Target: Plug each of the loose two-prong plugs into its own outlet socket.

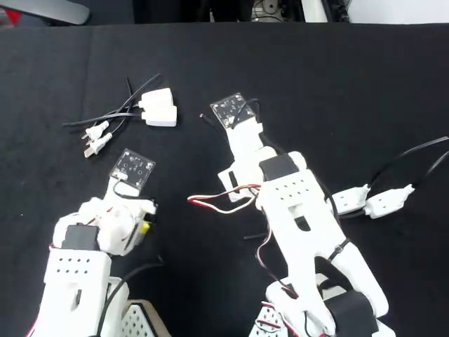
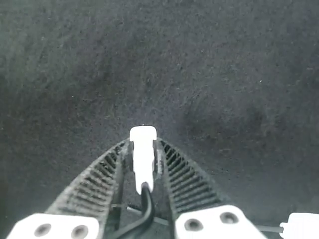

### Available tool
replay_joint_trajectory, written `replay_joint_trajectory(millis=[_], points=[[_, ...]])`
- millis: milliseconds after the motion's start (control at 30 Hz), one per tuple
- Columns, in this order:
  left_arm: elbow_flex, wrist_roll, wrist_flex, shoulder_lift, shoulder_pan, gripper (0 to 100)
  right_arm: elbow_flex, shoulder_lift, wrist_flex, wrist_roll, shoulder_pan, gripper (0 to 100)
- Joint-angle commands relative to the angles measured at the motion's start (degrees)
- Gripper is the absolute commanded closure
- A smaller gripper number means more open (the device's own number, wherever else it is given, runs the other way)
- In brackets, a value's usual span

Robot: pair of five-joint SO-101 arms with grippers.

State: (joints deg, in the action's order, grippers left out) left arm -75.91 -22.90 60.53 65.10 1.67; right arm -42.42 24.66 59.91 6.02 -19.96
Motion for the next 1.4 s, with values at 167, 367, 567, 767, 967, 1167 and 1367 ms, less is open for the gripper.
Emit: replay_joint_trajectory(millis=[167,367,567,767,967,1167,1367], points=[[-7.34,-0.09,-13.98,-0.26,-0.84,78,1.71,-0.04,-0.7,0.44,0.79,98.7],[-4.0,0.18,-14.24,-6.24,-0.31,80,1.63,-0.04,-0.62,0.44,0.79,98.7],[3.38,0.0,-11.08,-16.7,-0.31,97,1.54,-0.04,-0.53,0.44,0.79,98.7],[12.7,-0.09,-7.03,-19.25,-2.51,97,1.98,-0.04,-0.35,0.35,2.9,98.7],[17.36,-8.62,-14.95,-20.13,-11.3,97,9.01,-0.4,7.47,0.44,13.8,98.7],[22.73,-16.18,-21.54,-33.41,-11.03,97,9.36,-0.4,7.47,3.52,16.35,98.7],[31.43,-16.7,-19.43,-52.75,-11.21,97,9.19,-0.4,7.38,3.52,16.35,98.7]])
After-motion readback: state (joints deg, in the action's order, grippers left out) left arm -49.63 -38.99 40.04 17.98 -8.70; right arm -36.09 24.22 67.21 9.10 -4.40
